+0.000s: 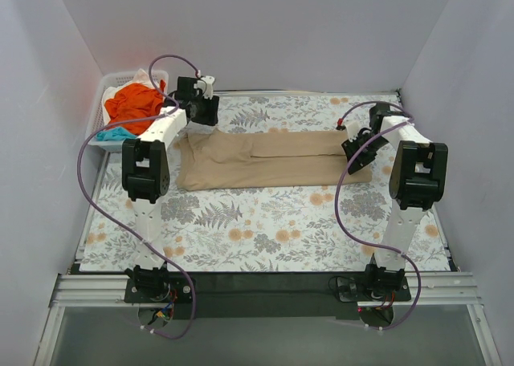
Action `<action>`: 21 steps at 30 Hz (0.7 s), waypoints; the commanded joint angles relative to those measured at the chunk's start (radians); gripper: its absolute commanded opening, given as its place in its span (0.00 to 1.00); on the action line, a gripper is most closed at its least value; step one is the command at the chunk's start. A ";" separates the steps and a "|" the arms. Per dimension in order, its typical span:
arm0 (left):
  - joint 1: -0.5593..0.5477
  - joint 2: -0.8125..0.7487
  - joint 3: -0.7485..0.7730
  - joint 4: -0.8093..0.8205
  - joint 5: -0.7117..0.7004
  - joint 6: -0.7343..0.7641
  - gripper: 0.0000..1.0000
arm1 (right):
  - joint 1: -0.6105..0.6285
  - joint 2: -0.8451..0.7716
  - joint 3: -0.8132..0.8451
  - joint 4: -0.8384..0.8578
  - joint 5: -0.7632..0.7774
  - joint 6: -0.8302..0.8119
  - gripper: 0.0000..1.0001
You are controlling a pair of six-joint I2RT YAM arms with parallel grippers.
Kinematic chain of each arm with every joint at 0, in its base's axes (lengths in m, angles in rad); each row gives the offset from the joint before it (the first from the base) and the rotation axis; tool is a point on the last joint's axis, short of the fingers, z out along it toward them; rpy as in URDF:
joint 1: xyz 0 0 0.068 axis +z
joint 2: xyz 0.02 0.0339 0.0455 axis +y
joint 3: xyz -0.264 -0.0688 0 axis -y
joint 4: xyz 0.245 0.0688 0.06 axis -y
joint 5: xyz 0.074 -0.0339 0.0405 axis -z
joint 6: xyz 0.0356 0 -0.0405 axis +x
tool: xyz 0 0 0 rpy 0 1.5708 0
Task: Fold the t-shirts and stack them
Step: Fold the tshirt
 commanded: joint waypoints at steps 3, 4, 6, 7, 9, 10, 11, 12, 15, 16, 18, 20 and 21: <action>0.002 0.057 0.067 -0.009 0.076 -0.034 0.47 | 0.004 -0.027 0.018 -0.011 -0.014 0.000 0.32; 0.004 0.056 0.064 -0.007 0.082 -0.034 0.47 | 0.004 -0.027 0.018 -0.011 -0.015 -0.002 0.32; 0.005 0.063 0.061 -0.004 0.099 -0.038 0.47 | 0.004 -0.026 0.020 -0.009 -0.015 -0.003 0.32; 0.007 0.066 0.056 -0.004 0.108 -0.041 0.47 | 0.004 -0.024 0.020 -0.011 -0.014 -0.002 0.32; 0.010 0.073 0.056 -0.003 0.119 -0.050 0.46 | 0.004 -0.023 0.020 -0.011 -0.017 -0.002 0.32; 0.013 0.077 0.055 -0.003 0.123 -0.052 0.45 | 0.004 -0.023 0.020 -0.011 -0.017 0.000 0.32; 0.015 0.080 0.053 -0.003 0.126 -0.054 0.44 | 0.004 -0.023 0.020 -0.011 -0.017 -0.002 0.32; 0.016 0.085 0.054 -0.001 0.123 -0.057 0.41 | 0.004 -0.023 0.020 -0.011 -0.017 -0.002 0.32; 0.024 0.102 0.065 -0.001 0.123 -0.061 0.37 | 0.004 -0.024 0.018 -0.011 -0.014 -0.002 0.32; 0.027 0.105 0.068 -0.001 0.123 -0.063 0.35 | 0.004 -0.024 0.020 -0.009 -0.012 -0.003 0.32; 0.031 0.117 0.081 -0.003 0.128 -0.064 0.31 | 0.004 -0.024 0.020 -0.011 -0.008 -0.005 0.32; 0.036 0.128 0.090 -0.004 0.134 -0.072 0.29 | 0.004 -0.024 0.021 -0.009 -0.005 -0.006 0.32; 0.038 0.131 0.094 -0.007 0.131 -0.072 0.29 | 0.002 -0.024 0.023 -0.011 -0.005 -0.005 0.32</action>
